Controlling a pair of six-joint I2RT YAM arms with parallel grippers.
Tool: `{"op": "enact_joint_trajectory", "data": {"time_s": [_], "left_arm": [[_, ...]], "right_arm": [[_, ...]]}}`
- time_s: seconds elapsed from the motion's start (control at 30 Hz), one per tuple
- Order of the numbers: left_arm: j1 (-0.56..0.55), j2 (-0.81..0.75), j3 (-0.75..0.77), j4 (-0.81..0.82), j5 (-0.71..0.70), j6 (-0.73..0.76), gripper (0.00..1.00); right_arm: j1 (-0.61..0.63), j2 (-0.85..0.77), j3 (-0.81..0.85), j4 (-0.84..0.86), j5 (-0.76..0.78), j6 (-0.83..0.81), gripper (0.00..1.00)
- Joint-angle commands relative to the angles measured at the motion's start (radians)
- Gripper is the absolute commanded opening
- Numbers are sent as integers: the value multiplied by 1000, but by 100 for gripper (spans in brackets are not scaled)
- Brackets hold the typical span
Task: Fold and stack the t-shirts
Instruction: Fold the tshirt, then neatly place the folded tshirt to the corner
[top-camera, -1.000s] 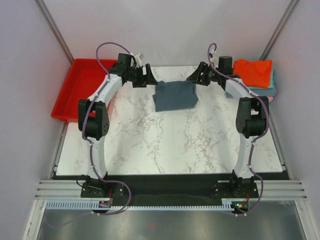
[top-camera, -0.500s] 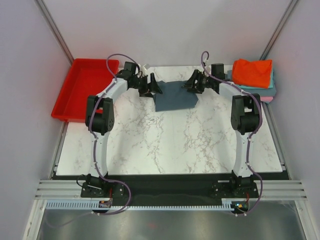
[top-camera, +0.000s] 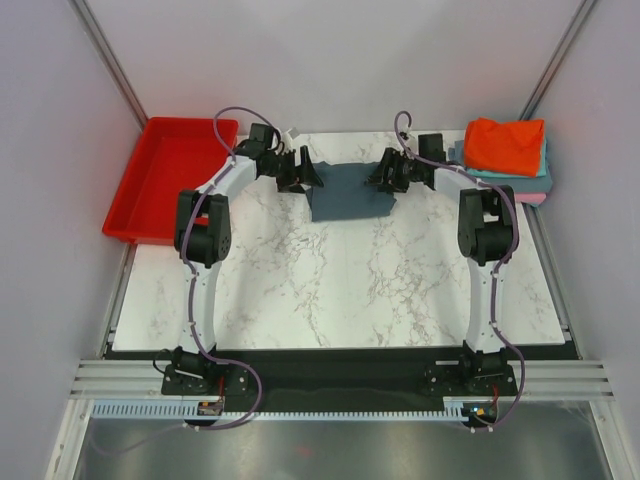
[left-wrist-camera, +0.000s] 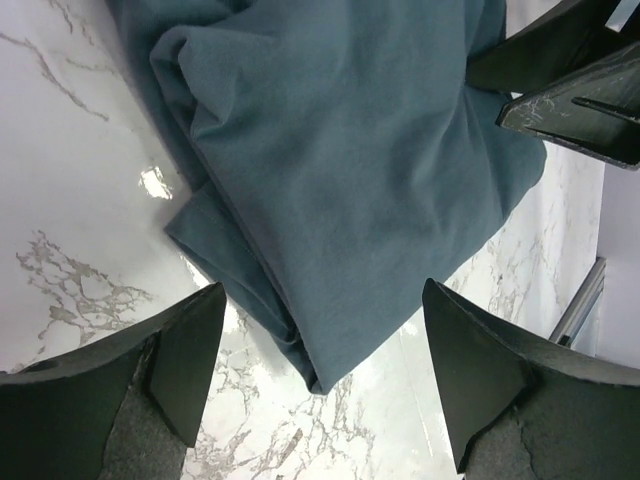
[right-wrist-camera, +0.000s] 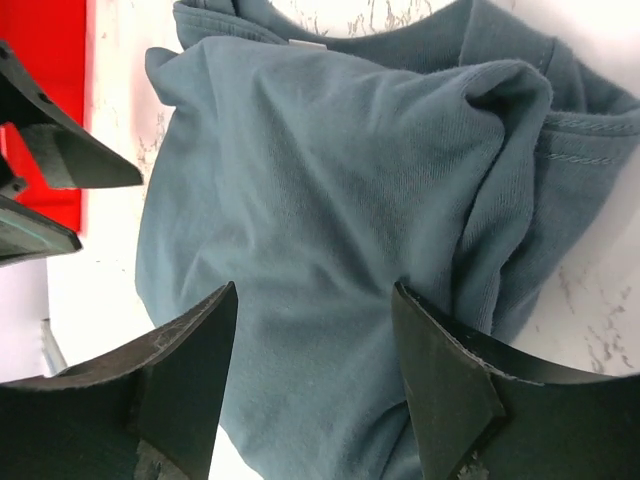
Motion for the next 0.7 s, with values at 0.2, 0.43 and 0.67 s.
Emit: {"op": "enact_joint_trajectory", "data": {"time_s": [0.2,0.43,0.67], "left_arm": [[5,-93,109,32,-29,69,84],[12,-50,127,13,-106,117,83],[12,8,136,13,-182,135,83]], "right_arm": [[-6,-232,-2,-66,111,-158,74],[-79,-180,-57,-94,123,-137,75],[-99,-88,-39,-95,97,-123,76]]}}
